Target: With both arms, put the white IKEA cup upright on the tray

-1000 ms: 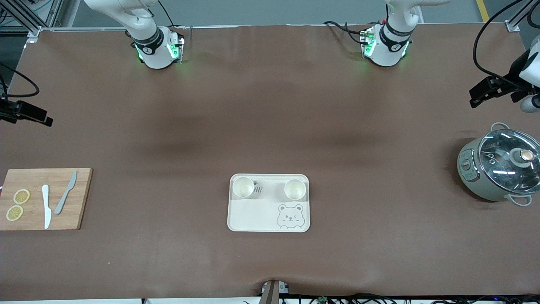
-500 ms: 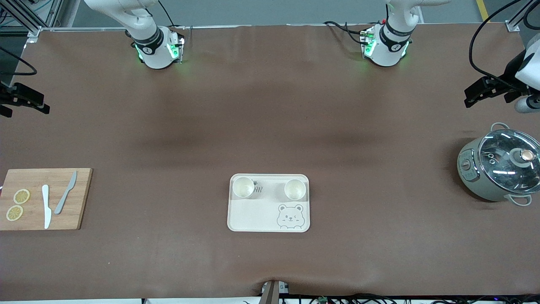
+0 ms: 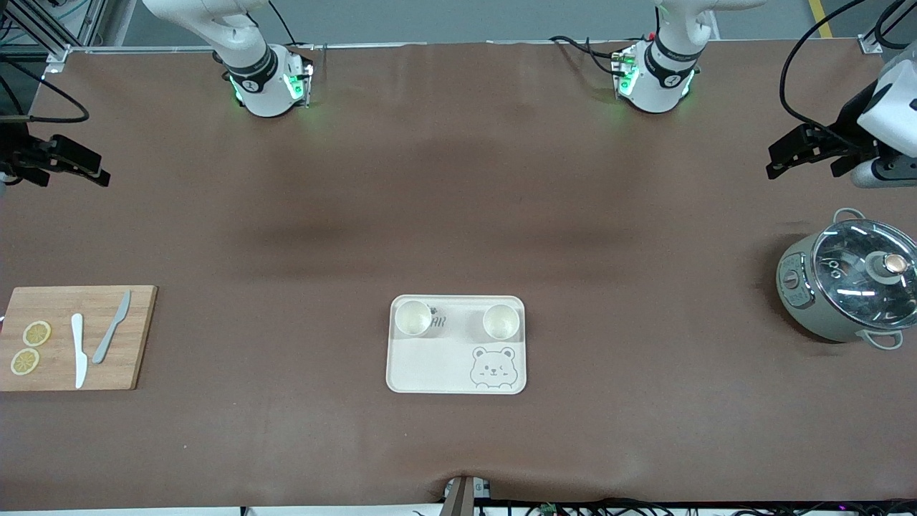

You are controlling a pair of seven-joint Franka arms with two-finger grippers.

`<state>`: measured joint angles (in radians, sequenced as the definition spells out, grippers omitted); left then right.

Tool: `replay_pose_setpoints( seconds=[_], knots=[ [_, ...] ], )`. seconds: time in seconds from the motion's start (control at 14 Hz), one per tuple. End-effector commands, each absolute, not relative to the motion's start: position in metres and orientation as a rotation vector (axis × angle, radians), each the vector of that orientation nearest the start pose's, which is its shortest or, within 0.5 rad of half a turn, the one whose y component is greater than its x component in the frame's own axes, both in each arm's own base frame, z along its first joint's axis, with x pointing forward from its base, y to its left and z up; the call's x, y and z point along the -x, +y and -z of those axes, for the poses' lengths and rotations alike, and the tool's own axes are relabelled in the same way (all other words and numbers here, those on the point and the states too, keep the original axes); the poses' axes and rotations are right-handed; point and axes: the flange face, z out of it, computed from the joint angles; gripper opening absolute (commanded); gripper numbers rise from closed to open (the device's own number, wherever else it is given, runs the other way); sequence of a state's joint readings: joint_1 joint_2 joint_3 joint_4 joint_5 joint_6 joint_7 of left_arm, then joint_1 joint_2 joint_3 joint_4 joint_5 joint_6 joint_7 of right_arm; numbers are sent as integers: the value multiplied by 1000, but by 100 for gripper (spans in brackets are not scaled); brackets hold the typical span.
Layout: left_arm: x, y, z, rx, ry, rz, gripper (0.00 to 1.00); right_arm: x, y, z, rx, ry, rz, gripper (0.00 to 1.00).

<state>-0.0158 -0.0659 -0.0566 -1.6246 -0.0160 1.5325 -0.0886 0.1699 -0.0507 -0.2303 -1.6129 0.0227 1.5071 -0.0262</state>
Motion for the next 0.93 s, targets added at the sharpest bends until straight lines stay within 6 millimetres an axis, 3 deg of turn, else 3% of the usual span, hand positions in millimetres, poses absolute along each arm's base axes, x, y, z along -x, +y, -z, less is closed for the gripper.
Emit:
replay_pose_setpoints(
  seconds=[0.0,0.43,0.86],
  knots=[
    [-521,-43,-638,3169,18,-30,100,-527,-37,-643,3121,78,-47,100],
    [-518,-46,-650,3169,29,-18,100,-530,-32,-644,3123,68,-37,100],
    [-518,-45,-655,3163,20,-17,100,-532,-24,-661,3189,51,12,100]
  ],
)
